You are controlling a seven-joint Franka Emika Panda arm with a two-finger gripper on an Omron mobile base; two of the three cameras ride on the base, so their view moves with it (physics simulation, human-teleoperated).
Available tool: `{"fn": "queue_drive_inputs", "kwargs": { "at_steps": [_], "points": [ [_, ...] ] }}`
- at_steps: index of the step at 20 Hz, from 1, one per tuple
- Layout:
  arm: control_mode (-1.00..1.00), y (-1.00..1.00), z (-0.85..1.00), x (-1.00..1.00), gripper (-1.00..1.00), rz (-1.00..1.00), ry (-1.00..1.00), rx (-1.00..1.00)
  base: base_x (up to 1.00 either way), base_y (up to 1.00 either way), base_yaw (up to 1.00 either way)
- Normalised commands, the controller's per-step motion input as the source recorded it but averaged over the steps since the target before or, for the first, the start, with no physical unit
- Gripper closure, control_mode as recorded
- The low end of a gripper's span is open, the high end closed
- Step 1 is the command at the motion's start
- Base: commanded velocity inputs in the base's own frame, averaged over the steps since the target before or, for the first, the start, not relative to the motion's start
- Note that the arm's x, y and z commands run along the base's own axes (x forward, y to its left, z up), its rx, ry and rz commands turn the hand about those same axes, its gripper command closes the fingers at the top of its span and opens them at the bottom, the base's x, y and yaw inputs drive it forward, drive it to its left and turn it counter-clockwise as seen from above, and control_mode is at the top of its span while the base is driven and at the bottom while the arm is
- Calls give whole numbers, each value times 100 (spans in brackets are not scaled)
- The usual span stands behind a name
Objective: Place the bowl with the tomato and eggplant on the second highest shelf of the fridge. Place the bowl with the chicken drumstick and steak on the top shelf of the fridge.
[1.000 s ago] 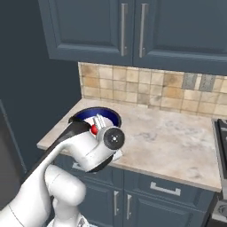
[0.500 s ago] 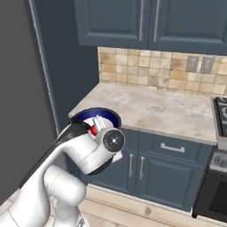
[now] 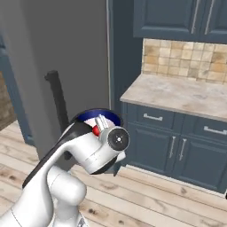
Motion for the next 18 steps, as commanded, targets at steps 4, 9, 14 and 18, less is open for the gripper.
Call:
{"fn": "queue_drive_inputs", "kwargs": {
  "at_steps": [4,9,14,18],
  "points": [
    [100,0,0,0,100,0,0,0,-100,86,18],
    [100,0,0,0,100,0,0,0,-100,32,0],
    [100,0,0,0,100,0,0,0,-88,87,1],
    [100,0,0,0,100,0,0,0,5,100,0]
  ]
}}
